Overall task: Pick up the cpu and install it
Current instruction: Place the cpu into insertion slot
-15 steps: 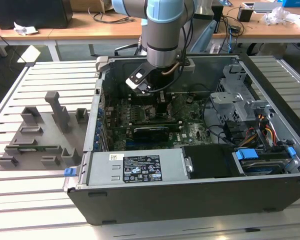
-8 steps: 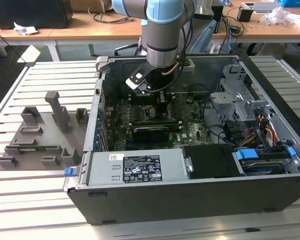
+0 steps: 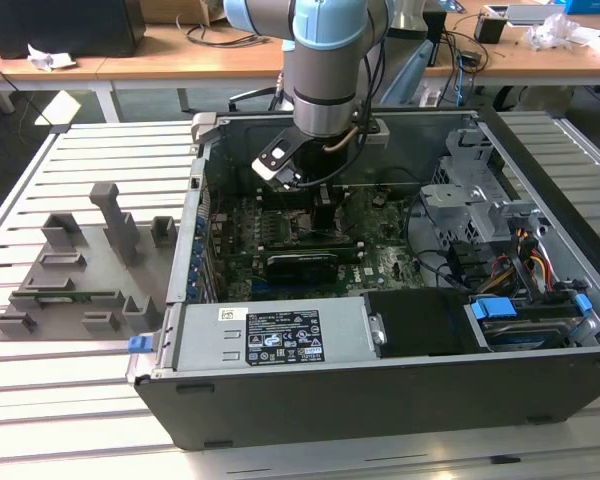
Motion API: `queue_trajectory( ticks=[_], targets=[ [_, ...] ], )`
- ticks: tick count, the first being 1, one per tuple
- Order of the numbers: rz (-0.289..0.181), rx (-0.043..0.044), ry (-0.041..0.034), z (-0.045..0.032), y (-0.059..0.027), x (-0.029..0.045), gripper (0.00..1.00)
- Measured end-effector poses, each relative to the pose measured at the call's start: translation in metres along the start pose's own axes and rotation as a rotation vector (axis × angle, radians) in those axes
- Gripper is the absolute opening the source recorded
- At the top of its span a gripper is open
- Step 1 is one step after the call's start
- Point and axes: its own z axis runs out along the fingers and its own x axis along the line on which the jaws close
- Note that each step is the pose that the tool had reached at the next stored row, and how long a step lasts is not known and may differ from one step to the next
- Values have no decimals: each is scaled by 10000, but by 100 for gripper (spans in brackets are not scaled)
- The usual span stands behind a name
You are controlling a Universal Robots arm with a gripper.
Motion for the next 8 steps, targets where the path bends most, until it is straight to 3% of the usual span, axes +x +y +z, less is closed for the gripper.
queue_trajectory(
  ticks=[6,8],
  targets=[
    [0,0,-2,0,0,0,67],
    [0,0,-2,1,0,0,59]
  ],
)
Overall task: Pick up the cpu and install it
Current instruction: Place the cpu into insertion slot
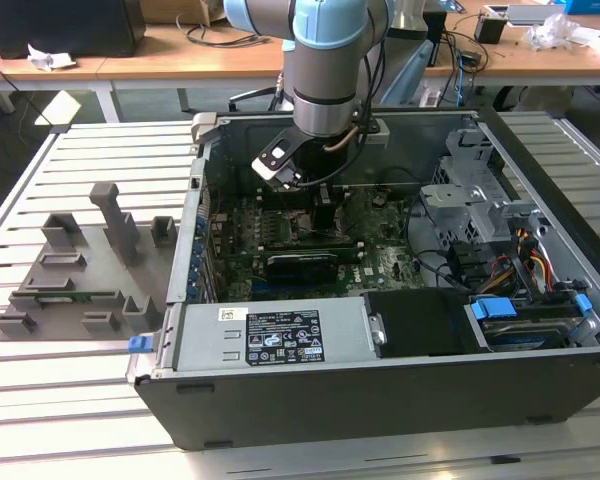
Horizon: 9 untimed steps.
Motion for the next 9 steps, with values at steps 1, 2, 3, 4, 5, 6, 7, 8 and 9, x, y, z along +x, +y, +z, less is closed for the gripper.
queue_trajectory(
  ticks=[1,2,3,4,5,6,7,8,9],
  targets=[
    [0,2,0,0,0,0,54],
    [1,1,0,0,0,0,54],
    [0,1,0,0,0,0,54],
    [0,0,0,1,0,0,54],
    [0,1,0,0,0,0,54],
    [5,0,1,1,0,0,54],
    [66,0,1,0,0,0,54],
    [123,1,6,-4,0,1,54],
    [224,2,7,-11,0,1,54]
  ],
)
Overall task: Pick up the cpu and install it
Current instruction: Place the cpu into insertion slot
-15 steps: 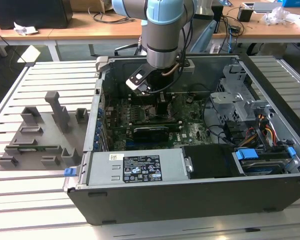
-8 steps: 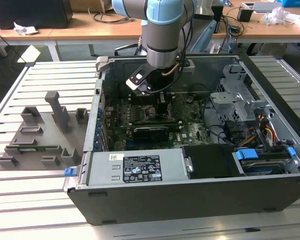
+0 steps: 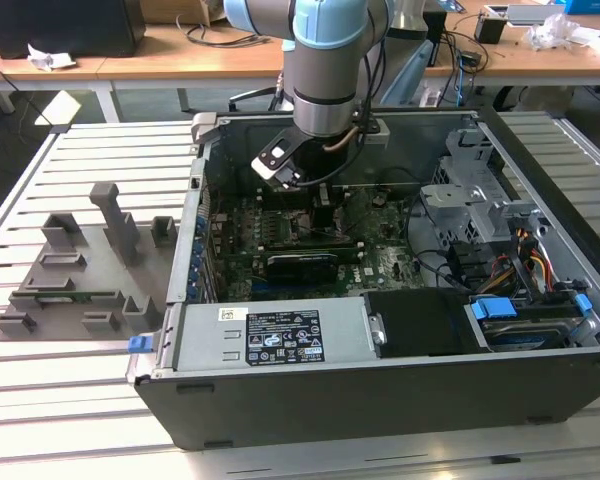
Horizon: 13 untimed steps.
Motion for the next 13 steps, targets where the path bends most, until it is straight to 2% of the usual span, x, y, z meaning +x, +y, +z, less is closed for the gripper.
queue_trajectory(
  ticks=[3,13],
  targets=[
    [224,9,2,-2,0,-1,54],
    [228,15,-2,23,20,-1,54]
  ],
)
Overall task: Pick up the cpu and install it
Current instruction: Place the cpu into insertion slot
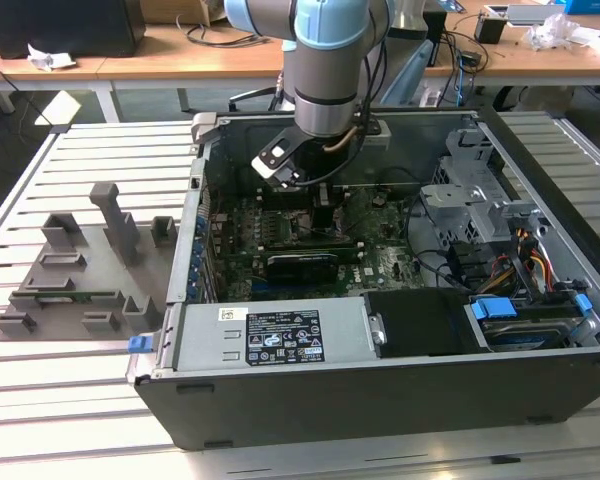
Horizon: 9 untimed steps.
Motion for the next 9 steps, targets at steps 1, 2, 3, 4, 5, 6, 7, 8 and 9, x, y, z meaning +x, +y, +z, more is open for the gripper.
queue_trajectory(
  ticks=[1,2,3,4,5,6,7,8,9],
  targets=[
    [1,-1,1,1,2,0,54],
    [1,-2,2,2,5,1,54],
    [2,-2,3,3,6,1,54],
    [3,-2,2,2,6,1,54],
    [2,-1,3,3,6,1,54],
    [1,-1,2,2,7,1,54],
    [1,-2,3,3,7,1,54],
    [1,-2,3,3,7,1,54],
    [-1,-13,9,5,10,2,54]
  ],
)
